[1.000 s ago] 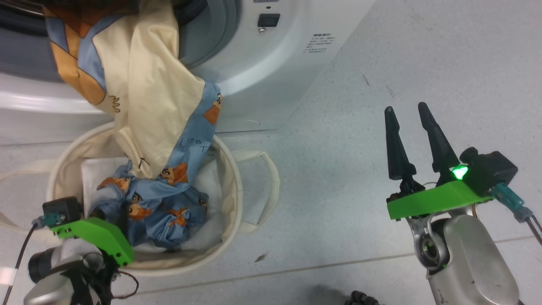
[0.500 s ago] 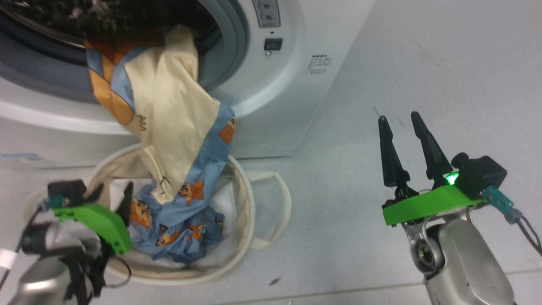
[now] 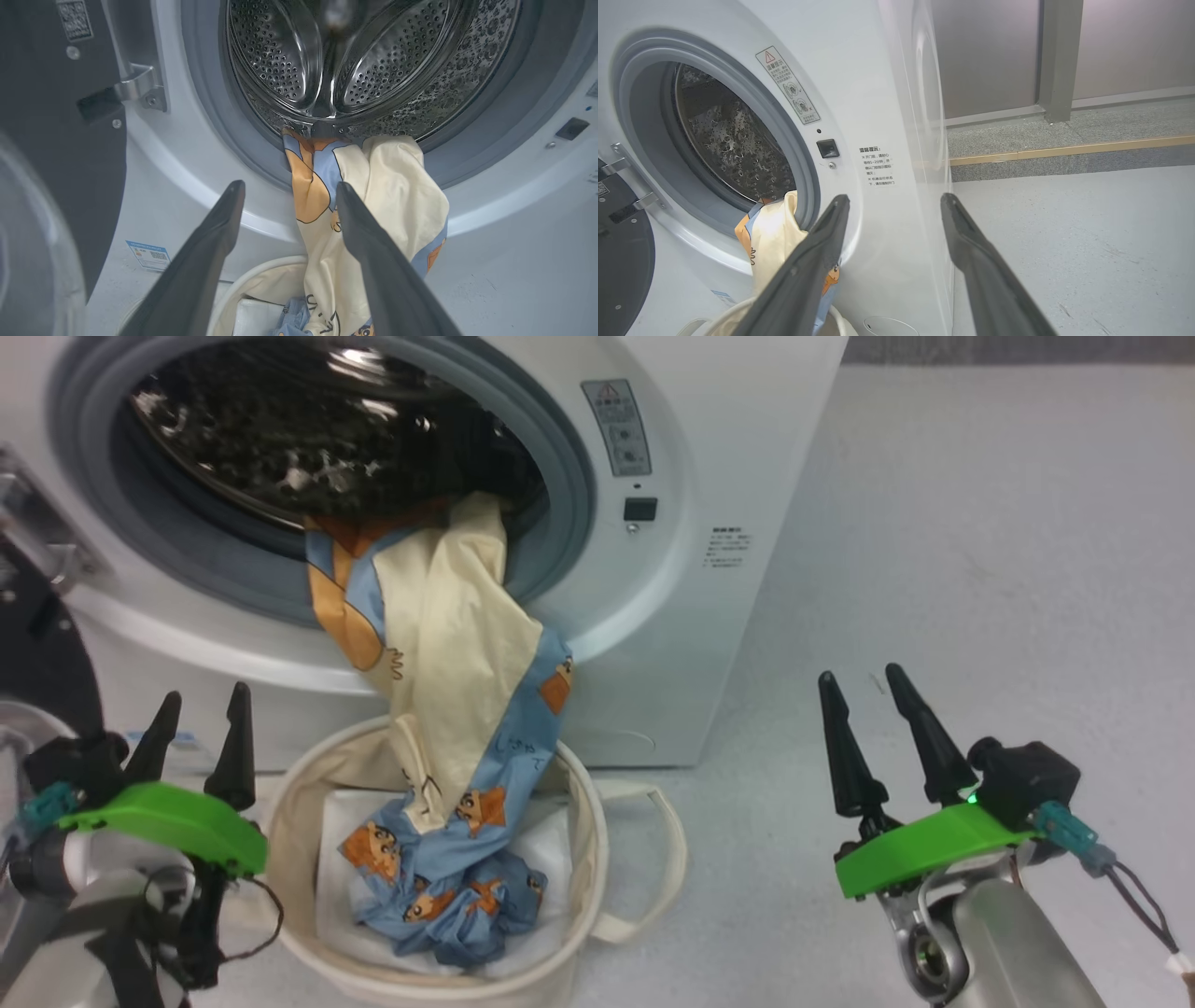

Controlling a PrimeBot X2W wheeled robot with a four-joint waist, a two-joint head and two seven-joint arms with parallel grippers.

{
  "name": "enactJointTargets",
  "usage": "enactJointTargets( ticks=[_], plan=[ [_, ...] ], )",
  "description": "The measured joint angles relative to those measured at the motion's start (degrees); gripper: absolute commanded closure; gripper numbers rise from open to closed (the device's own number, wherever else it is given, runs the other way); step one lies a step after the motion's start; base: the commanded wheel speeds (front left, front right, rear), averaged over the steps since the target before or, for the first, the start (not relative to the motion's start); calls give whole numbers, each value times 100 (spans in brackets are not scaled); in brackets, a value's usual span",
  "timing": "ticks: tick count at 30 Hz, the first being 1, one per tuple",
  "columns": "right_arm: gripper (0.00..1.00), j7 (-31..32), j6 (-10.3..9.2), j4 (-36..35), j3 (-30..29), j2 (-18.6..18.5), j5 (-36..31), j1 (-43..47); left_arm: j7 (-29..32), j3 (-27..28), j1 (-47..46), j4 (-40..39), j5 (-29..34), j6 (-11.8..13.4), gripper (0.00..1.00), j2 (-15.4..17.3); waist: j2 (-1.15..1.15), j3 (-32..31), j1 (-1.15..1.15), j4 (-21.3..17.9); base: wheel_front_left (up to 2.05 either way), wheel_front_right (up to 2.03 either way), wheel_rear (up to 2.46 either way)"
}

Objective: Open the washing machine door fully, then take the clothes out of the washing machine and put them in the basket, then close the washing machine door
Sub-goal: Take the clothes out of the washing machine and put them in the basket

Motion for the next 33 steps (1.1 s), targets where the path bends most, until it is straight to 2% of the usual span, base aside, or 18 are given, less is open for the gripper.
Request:
enactJointTargets(
  ticks=[5, 11, 13, 14, 19, 22, 33],
  plan=[
    [0, 0, 0, 66, 120, 0, 8, 79, 0, 377, 592, -947, 386, 221, 0, 7, 0, -253, 0, 98, 0, 0, 0],
    [0, 0, 0, 149, 209, 0, 8, 171, 0, 534, 1555, -2011, 677, 605, 0, 82, 0, -509, 0, 92, 0, 0, 0],
    [0, 0, 0, 177, 301, -2, 9, 183, 0, 579, 1873, -2362, 682, 760, 0, 133, 0, -569, 0, 54, 0, 0, 0],
    [0, 0, 0, 209, 412, -1, 31, 183, 0, 626, 2149, -2660, 731, 932, 0, 211, 0, -616, 0, -9, 0, 0, 0],
    [0, 0, 0, 241, 452, -3, 74, 184, 7, 817, 2590, -3241, 714, 1209, 0, 346, 0, -699, 0, -119, 0, 0, 0],
    [0, 0, 0, 242, 522, -3, 75, 183, 10, 925, 2734, -3406, 714, 1304, 0, 420, 0, -700, 0, -180, 0, 0, 0],
    [0, 0, 0, 238, 490, -3, 98, 182, 16, 938, 2783, -3470, 655, 1349, 0, 442, 0, -692, 0, -265, 0, 0, 0]
  ],
)
